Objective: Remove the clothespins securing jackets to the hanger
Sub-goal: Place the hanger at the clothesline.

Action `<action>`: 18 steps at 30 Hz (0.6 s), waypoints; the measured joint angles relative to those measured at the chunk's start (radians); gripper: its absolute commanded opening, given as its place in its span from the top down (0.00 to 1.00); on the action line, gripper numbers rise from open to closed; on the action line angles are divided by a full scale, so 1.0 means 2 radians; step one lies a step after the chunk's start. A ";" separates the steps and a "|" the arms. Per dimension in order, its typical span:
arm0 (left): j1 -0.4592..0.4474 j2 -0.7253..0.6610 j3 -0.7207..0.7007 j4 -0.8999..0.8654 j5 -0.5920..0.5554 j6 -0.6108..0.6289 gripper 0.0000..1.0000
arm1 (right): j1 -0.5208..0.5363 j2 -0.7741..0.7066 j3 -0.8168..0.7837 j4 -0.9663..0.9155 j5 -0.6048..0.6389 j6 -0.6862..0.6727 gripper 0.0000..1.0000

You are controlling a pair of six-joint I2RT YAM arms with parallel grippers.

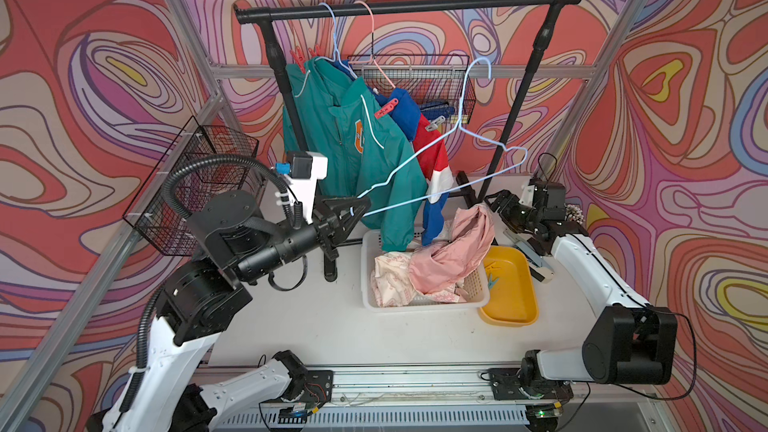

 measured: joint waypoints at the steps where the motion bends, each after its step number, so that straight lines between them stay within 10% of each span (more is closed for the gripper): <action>1: -0.003 0.023 0.021 0.013 -0.008 -0.004 1.00 | 0.001 0.000 0.000 0.001 0.000 0.000 0.19; 18: -0.018 0.280 0.294 0.044 -0.172 -0.007 1.00 | 0.014 0.003 0.006 0.021 -0.024 0.000 0.19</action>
